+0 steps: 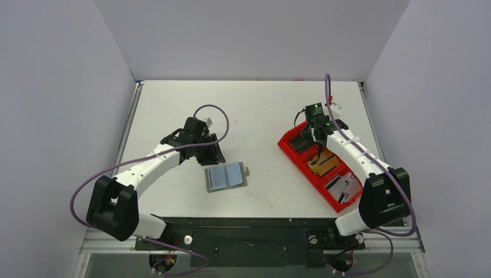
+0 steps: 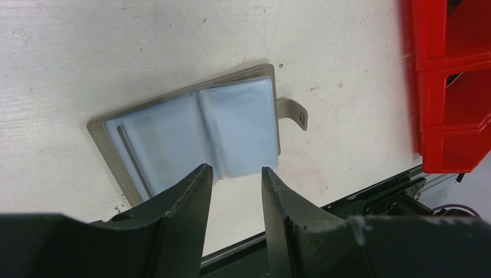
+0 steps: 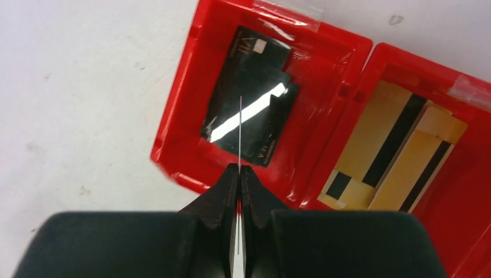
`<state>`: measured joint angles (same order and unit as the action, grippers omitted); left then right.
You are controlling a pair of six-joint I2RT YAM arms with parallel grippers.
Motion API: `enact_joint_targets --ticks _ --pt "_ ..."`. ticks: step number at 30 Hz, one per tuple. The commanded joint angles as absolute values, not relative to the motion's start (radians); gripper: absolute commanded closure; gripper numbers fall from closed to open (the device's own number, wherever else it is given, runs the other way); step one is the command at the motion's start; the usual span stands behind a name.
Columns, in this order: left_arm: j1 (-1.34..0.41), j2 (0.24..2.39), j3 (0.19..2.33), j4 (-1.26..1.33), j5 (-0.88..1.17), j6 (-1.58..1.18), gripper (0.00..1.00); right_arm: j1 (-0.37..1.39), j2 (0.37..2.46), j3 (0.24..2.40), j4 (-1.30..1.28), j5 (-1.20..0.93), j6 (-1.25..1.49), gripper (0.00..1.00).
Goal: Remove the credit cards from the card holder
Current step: Place the credit card in the storage box.
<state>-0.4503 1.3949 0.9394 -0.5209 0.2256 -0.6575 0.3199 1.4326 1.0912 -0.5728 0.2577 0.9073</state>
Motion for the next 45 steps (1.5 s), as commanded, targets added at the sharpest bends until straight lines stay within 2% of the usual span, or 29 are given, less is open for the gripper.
enact_joint_targets --ticks 1,14,16,21,25,40,45 --pt "-0.456 1.373 0.984 -0.512 0.243 -0.638 0.65 0.305 1.518 1.174 -0.657 0.395 0.889 1.0" --pt "-0.456 1.36 0.974 -0.519 0.236 -0.641 0.66 0.296 1.696 1.238 -0.66 0.43 0.9 1.0" --pt "-0.457 1.358 0.972 -0.519 0.237 -0.641 0.66 0.297 1.702 1.241 -0.653 0.423 0.903 0.95" --pt "-0.457 1.355 0.966 -0.516 0.239 -0.644 0.65 0.299 1.688 1.24 -0.626 0.394 0.894 0.77" --pt "-0.459 1.352 0.962 -0.515 0.24 -0.644 0.66 0.301 1.674 1.237 -0.601 0.365 0.887 0.68" --pt "-0.46 1.333 0.939 -0.518 0.213 -0.656 0.66 0.342 1.551 1.2 -0.545 0.28 0.848 0.57" --pt "-0.454 1.321 0.93 -0.568 0.099 -0.675 0.66 0.436 1.493 1.164 -0.528 0.243 0.824 0.56"
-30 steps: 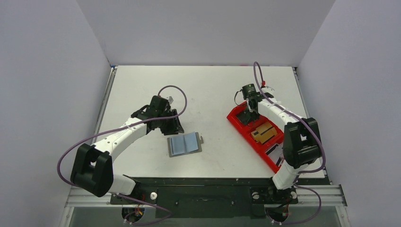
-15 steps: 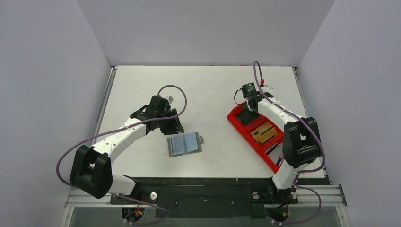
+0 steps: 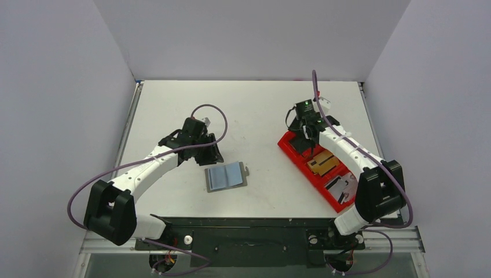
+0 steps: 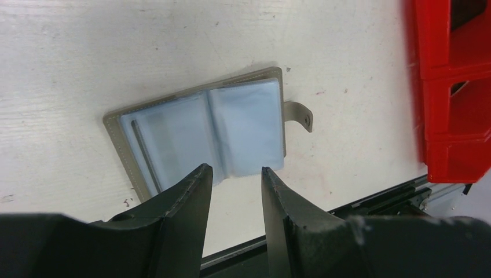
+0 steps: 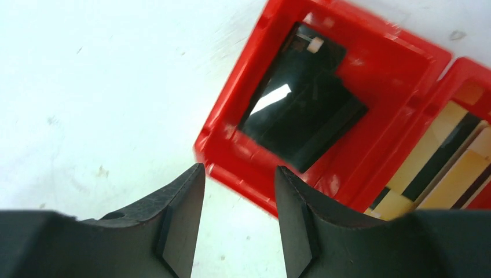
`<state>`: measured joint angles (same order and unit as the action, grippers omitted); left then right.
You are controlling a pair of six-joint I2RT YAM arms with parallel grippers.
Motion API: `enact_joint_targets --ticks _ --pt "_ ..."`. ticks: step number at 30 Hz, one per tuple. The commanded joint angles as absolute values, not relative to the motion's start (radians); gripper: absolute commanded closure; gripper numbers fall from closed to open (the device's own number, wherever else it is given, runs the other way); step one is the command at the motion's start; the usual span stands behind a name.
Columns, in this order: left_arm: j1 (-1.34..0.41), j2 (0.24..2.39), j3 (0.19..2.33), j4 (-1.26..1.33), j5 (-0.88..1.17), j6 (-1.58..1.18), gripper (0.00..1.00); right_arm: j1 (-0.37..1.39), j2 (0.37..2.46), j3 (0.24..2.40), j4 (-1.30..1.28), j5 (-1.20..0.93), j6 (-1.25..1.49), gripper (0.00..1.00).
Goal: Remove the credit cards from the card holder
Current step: Place the credit card in the storage box, then remove the credit card from the card holder.
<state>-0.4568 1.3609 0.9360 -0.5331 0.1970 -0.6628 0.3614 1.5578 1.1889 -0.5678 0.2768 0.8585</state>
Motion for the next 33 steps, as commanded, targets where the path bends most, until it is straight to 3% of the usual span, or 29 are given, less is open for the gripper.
enact_joint_targets --ticks 1,9,17,33 --pt "-0.452 1.317 0.926 -0.572 0.082 -0.677 0.66 0.453 1.479 1.156 -0.519 0.237 0.822 0.55" --pt "-0.432 1.311 0.906 -0.618 -0.037 -0.702 0.66 0.679 1.468 1.129 -0.438 0.19 0.852 0.55" --pt "-0.411 1.311 0.886 -0.661 -0.104 -0.729 0.66 0.877 1.6 1.184 -0.341 0.145 0.88 0.57" --pt "-0.321 1.258 0.841 -0.666 -0.08 -0.717 0.66 1.049 1.913 1.362 -0.302 0.055 0.842 0.56"
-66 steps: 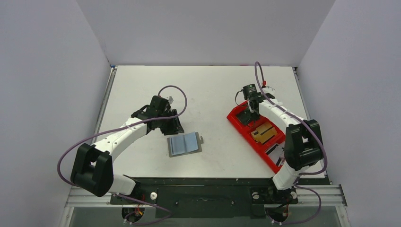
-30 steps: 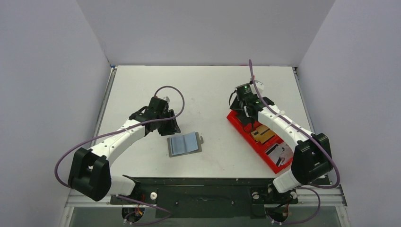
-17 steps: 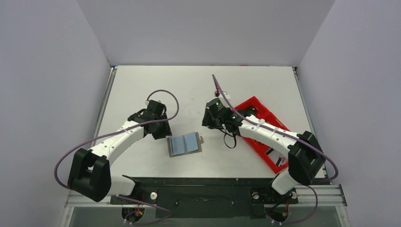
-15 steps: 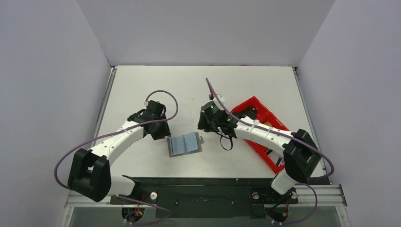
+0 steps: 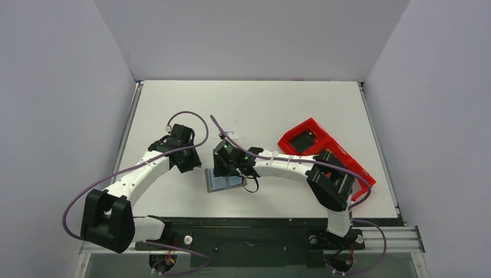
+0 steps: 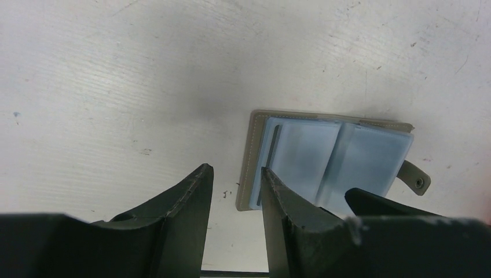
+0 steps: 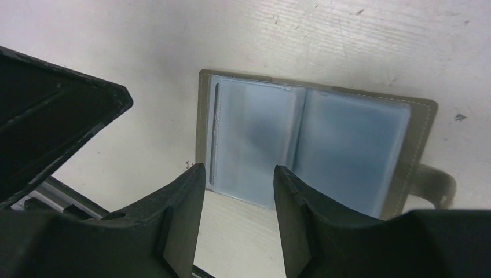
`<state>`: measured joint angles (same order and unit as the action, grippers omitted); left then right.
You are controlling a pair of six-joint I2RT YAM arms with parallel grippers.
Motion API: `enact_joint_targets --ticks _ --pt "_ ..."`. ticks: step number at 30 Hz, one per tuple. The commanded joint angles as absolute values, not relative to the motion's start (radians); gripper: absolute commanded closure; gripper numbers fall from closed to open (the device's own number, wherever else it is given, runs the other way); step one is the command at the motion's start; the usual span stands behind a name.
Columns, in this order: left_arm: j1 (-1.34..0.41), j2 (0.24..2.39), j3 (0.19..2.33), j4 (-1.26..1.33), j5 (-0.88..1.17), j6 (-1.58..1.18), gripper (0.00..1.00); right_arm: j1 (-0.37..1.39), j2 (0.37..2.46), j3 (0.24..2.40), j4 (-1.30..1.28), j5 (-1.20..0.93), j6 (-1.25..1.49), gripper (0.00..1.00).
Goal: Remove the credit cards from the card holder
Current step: Remove the credit card from the card holder.
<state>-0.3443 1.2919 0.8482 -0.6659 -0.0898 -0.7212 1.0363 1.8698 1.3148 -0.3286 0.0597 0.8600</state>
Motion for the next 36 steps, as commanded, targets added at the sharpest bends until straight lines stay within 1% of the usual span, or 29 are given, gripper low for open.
enact_joint_targets --ticks 1,9,13,19,21,25,26,28,29,30,36 --pt "-0.318 1.256 0.84 -0.664 -0.076 -0.715 0.66 1.053 1.922 1.372 -0.309 0.058 0.84 0.56" --pt "-0.306 1.253 0.819 -0.642 -0.046 -0.723 0.66 1.086 2.004 1.432 -0.396 0.161 0.805 0.53" --pt "-0.305 1.254 0.813 -0.633 -0.041 -0.723 0.66 1.097 2.028 1.439 -0.413 0.168 0.802 0.52" --pt "-0.305 1.262 0.81 -0.624 -0.024 -0.723 0.66 1.103 2.061 1.457 -0.443 0.174 0.807 0.52" --pt "-0.305 1.263 0.807 -0.619 -0.016 -0.721 0.66 1.103 2.071 1.459 -0.459 0.175 0.809 0.54" --pt "-0.305 1.271 0.803 -0.607 -0.001 -0.712 0.66 1.1 2.086 1.45 -0.479 0.177 0.815 0.64" --pt "-0.305 1.271 0.799 -0.604 0.0 -0.71 0.66 1.098 2.087 1.445 -0.479 0.173 0.818 0.69" --pt "-0.305 1.269 0.794 -0.597 0.025 -0.708 0.66 1.093 2.082 1.422 -0.471 0.167 0.821 0.77" --pt "-0.305 1.269 0.793 -0.594 0.035 -0.705 0.66 1.089 2.074 1.405 -0.461 0.165 0.822 0.8" --pt "-0.306 1.269 0.79 -0.589 0.041 -0.703 0.66 1.087 2.062 1.393 -0.453 0.158 0.824 0.84" --pt "-0.321 1.298 0.783 -0.564 0.099 -0.685 0.67 1.046 2.01 1.289 -0.378 0.113 0.84 0.95"
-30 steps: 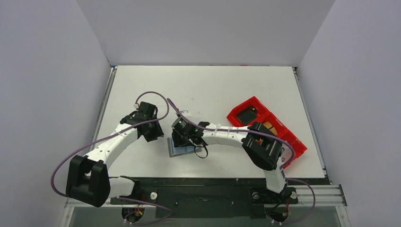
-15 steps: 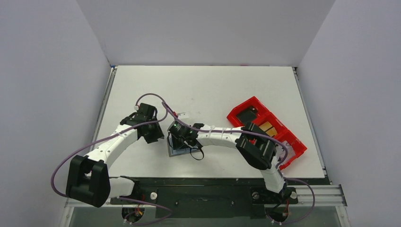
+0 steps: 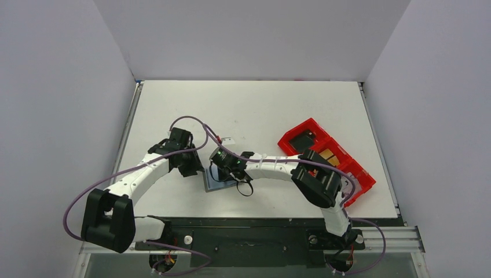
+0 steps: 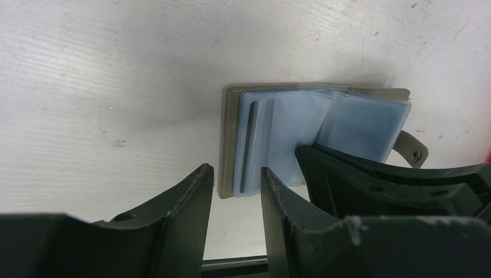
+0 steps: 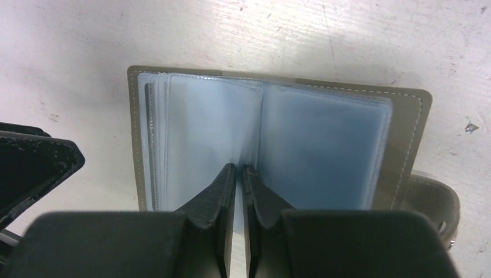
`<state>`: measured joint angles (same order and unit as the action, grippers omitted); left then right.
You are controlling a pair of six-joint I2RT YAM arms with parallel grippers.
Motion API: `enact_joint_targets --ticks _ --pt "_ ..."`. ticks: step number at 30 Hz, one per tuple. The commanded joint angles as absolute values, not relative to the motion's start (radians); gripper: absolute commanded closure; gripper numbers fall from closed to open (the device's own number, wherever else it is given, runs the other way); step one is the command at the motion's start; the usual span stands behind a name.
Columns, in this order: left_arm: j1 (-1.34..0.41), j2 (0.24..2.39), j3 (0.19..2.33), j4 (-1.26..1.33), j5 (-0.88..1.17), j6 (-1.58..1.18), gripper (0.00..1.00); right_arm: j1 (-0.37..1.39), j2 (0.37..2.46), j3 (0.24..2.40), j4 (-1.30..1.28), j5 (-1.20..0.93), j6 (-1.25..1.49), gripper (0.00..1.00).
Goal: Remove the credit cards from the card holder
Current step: Remove the credit card from the card holder.
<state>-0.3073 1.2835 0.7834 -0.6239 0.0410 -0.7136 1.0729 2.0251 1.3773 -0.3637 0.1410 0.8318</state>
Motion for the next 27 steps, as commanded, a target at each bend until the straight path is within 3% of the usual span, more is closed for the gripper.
enact_joint_targets --ticks 1,14,27 --pt "-0.325 1.307 0.784 -0.557 0.112 -0.681 0.67 1.041 2.005 1.277 -0.358 0.106 0.843 0.96" --pt "-0.399 1.383 0.771 -0.446 0.244 -0.699 0.67 0.993 1.961 1.138 -0.201 -0.014 0.88 1.0" --pt "-0.43 1.454 0.76 -0.42 0.219 -0.699 0.7 0.989 1.95 1.123 -0.176 -0.045 0.885 1.0"
